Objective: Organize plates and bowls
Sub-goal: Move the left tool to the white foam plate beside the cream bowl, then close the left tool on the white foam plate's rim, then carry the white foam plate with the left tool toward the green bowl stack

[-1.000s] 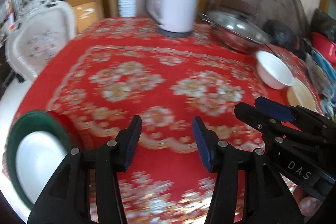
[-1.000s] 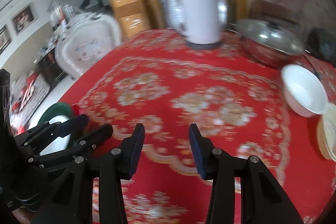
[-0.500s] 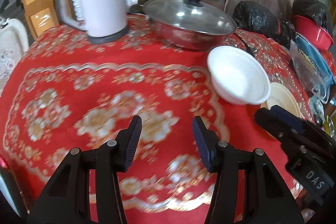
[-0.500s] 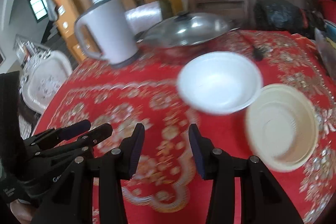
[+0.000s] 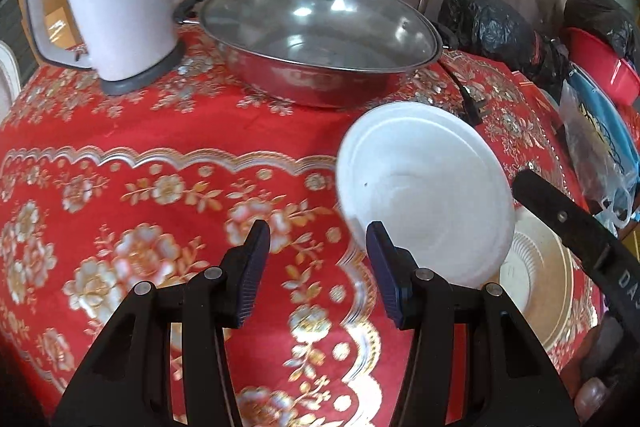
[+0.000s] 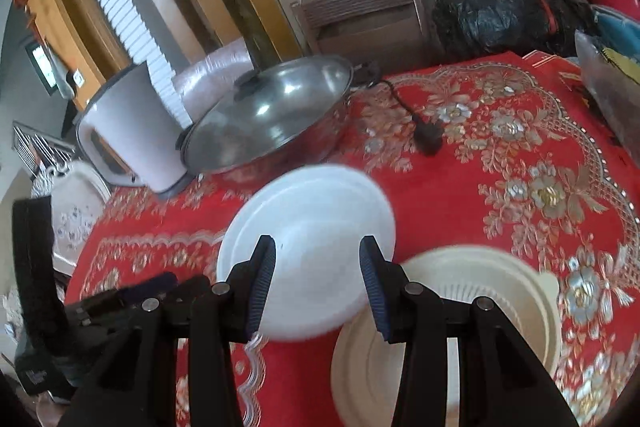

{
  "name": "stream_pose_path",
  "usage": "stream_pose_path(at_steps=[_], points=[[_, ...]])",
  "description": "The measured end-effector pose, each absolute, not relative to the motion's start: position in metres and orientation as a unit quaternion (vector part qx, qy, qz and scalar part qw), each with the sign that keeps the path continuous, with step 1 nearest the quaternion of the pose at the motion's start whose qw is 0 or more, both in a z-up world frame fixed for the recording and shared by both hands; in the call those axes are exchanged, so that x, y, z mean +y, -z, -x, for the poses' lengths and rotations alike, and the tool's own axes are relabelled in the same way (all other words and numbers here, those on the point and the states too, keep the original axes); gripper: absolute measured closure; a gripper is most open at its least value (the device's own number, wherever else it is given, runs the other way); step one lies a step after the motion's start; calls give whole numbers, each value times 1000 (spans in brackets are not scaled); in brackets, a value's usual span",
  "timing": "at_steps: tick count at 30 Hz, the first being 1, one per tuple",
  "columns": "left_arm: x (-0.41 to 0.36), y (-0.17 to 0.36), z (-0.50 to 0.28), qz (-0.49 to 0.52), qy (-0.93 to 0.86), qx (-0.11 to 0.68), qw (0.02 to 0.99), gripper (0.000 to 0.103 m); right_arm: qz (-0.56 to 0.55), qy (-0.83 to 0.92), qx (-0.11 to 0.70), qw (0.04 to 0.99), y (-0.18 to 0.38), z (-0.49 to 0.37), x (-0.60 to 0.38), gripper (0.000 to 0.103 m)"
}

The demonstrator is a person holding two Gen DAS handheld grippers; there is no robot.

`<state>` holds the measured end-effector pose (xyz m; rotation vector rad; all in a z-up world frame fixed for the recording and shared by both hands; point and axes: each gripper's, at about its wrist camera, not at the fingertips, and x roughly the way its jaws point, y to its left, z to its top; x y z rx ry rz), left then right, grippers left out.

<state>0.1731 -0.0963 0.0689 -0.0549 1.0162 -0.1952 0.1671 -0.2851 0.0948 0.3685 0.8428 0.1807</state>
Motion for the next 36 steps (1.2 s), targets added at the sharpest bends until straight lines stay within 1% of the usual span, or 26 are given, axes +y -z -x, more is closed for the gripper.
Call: stream_pose_path(at_steps=[6, 10, 15, 16, 17, 18, 19, 20, 23, 25, 30, 36], points=[[-109, -55, -184, 32, 101, 499, 860, 53, -189, -70, 434, 878, -75, -189, -296, 59], [-113, -55, -186, 32, 100, 497, 861, 53, -202, -68, 433, 876, -69, -191, -301, 58], [-121, -39, -193, 29, 113, 525, 843, 53, -197, -94, 458, 862, -57, -203, -291, 57], [-119, -36, -194, 33, 112, 528, 841, 53, -198, -100, 459, 860, -55, -203, -288, 61], [-115, -36, -193, 37, 108, 528, 842, 55, -203, -106, 460, 858, -54, -203, -287, 63], [-111, -37, -192, 39, 107, 523, 845, 66, -208, -114, 459, 856, -54, -202, -286, 65], [-107, -37, -191, 37, 104, 521, 846, 71, -206, -118, 458, 857, -55, -200, -284, 69], [-102, -39, -190, 37, 100, 521, 847, 73, -202, -119, 455, 859, -57, -198, -282, 69], [-87, -42, -183, 37, 100, 517, 849, 74, -196, -130, 449, 862, -64, -189, -276, 69], [-76, -44, -176, 36, 97, 515, 851, 76, -183, -137, 449, 864, -68, -182, -266, 69], [-46, -51, -151, 40, 84, 512, 854, 76, -157, -158, 447, 866, -74, -161, -237, 69], [-7, -57, -124, 61, 73, 509, 855, 76, -154, -190, 456, 856, -71, -138, -206, 69]])
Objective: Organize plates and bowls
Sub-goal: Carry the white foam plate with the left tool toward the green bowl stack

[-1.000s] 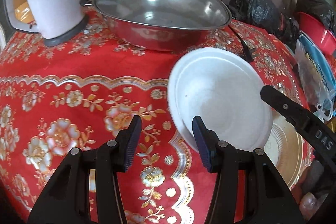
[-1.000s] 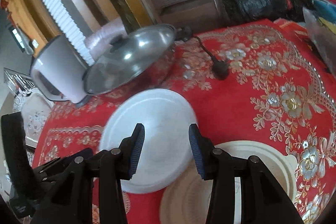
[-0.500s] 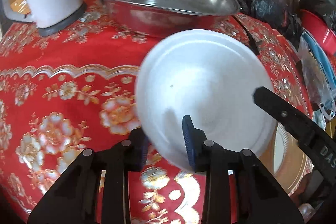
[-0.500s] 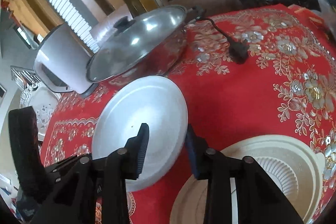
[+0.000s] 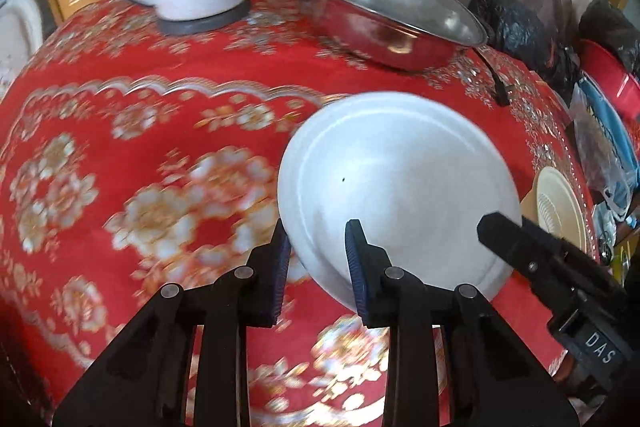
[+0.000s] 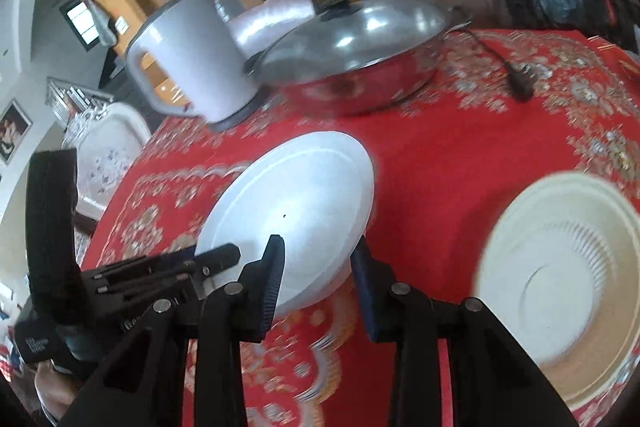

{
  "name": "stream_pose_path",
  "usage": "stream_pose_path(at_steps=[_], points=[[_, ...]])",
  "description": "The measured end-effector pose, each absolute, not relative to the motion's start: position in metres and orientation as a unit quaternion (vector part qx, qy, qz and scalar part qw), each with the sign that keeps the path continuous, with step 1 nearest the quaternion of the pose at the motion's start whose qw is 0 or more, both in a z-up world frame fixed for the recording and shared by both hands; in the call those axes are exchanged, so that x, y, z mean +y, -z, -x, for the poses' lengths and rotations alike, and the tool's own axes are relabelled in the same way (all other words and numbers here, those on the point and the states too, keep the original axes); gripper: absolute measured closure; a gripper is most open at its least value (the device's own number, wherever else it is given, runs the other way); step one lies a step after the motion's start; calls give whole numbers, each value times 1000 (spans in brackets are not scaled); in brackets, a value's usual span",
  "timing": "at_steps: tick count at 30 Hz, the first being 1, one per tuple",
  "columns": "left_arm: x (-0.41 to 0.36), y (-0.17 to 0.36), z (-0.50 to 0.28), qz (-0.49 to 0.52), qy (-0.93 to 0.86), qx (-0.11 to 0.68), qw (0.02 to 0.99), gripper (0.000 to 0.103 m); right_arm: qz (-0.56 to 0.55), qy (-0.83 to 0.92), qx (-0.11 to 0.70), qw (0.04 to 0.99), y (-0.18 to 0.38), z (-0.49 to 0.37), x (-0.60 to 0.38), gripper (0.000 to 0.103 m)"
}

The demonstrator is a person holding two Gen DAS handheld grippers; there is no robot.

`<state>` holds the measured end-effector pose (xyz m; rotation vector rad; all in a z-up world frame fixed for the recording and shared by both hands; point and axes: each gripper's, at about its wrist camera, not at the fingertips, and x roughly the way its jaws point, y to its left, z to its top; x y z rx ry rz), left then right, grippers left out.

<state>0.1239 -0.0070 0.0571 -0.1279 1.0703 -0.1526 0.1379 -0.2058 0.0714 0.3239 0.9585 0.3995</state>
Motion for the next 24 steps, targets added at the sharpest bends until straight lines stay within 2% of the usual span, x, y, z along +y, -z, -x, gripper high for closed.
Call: stream_pose_path(at_steps=[24], points=[[148, -95, 15, 110, 14, 455, 883, 76, -87, -303, 450, 836, -96, -46, -61, 69]])
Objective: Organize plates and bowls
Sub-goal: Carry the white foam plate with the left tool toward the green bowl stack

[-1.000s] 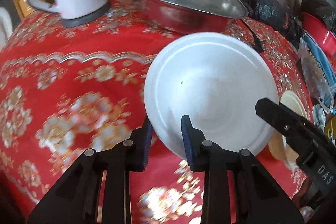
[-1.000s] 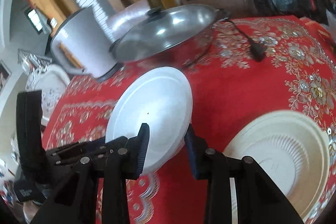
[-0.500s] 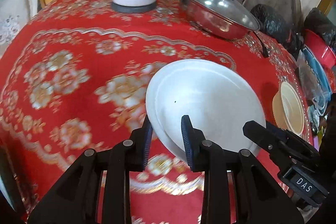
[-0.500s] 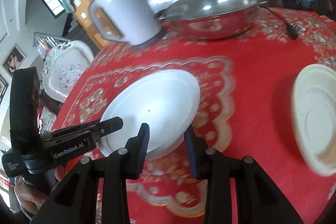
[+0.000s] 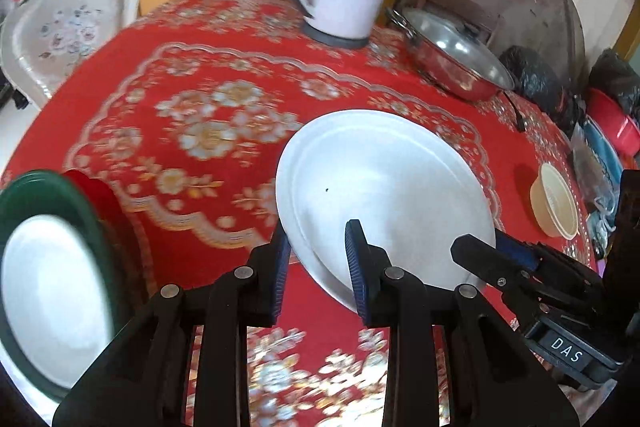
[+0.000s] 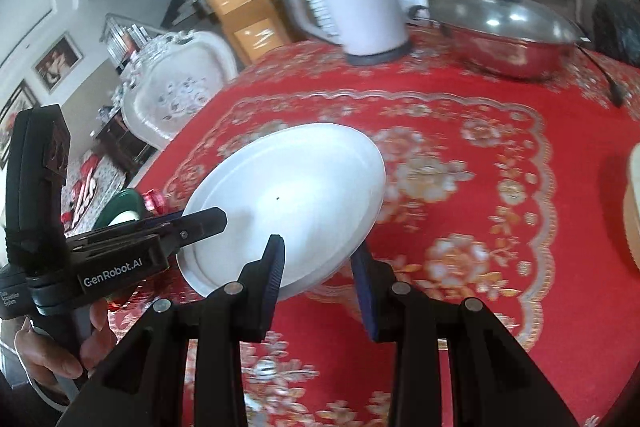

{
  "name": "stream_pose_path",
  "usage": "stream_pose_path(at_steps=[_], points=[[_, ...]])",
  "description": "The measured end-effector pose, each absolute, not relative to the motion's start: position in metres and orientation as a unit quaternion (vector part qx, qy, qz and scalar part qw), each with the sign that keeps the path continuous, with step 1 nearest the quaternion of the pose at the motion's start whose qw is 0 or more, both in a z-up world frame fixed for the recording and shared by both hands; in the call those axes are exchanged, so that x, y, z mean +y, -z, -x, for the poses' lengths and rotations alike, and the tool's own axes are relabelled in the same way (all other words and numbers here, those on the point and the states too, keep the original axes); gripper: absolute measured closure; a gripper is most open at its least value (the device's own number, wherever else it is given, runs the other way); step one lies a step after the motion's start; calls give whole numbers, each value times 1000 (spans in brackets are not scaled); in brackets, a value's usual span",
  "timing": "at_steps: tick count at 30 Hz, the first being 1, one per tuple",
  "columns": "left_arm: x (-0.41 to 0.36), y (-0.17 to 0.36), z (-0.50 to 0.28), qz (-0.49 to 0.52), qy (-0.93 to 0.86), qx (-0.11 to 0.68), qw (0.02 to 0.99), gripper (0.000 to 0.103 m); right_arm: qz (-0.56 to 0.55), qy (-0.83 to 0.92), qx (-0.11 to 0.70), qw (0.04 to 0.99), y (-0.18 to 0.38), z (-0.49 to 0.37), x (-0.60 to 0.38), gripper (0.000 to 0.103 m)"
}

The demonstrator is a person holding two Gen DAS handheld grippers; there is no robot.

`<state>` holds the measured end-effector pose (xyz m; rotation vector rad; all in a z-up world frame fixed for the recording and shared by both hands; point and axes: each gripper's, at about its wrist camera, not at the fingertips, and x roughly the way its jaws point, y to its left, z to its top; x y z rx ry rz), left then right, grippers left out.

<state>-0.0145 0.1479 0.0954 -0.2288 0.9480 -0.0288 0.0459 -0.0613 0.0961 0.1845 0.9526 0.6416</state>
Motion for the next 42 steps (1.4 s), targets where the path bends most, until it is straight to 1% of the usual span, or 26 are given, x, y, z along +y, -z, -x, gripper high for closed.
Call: stream_pose_path(at_steps=[11, 22, 42], points=[[192, -107, 51, 116, -25, 425, 897, 76, -52, -345, 436, 829, -109, -29, -9, 67], [217, -124, 76, 113, -51, 397, 910, 76, -31, -374, 423, 825, -123, -15, 26, 66], [282, -129, 123, 146, -108, 378, 908, 76, 14, -427, 408, 807, -137, 3, 95, 66]])
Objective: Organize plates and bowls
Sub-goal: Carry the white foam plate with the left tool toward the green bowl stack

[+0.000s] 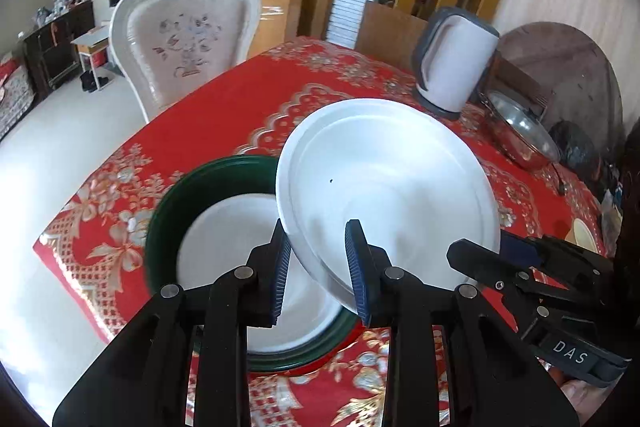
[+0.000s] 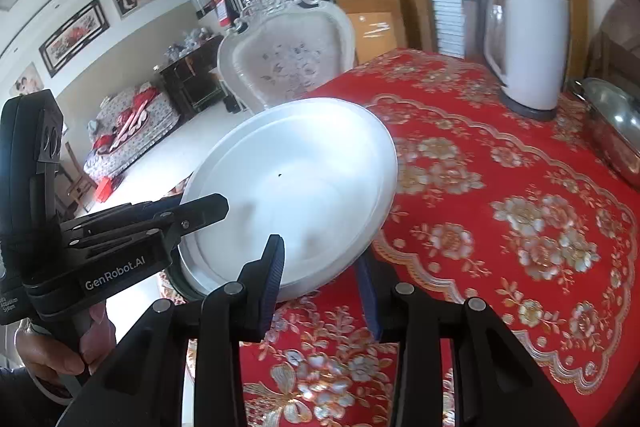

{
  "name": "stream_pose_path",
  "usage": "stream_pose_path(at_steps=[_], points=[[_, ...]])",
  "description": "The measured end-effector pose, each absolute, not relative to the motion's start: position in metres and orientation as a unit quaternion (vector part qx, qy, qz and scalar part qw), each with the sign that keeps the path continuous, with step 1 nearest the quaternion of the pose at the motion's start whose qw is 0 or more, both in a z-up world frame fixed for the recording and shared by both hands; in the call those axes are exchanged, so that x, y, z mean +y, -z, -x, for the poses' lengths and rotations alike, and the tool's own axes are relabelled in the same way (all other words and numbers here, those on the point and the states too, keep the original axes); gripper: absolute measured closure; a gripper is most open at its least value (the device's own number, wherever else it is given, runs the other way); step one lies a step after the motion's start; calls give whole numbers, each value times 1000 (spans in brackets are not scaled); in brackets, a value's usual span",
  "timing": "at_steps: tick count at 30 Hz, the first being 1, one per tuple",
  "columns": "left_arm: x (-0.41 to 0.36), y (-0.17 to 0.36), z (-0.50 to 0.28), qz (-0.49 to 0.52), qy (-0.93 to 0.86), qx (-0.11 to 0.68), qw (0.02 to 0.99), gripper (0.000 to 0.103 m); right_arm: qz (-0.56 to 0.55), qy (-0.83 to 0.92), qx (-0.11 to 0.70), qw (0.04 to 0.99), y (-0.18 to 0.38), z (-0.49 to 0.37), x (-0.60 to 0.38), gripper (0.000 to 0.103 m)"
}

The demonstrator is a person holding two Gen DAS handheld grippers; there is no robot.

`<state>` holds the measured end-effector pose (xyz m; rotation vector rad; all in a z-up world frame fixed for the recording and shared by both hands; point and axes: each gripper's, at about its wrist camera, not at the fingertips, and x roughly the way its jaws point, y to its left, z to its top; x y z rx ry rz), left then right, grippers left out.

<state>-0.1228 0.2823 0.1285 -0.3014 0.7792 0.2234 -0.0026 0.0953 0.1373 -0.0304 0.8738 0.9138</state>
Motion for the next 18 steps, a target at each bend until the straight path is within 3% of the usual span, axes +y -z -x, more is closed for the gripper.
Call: stream_pose_path(at_steps=[18], points=[[331, -102, 161, 188, -154, 394, 886, 76, 54, -469, 431, 769, -121, 26, 157, 66]])
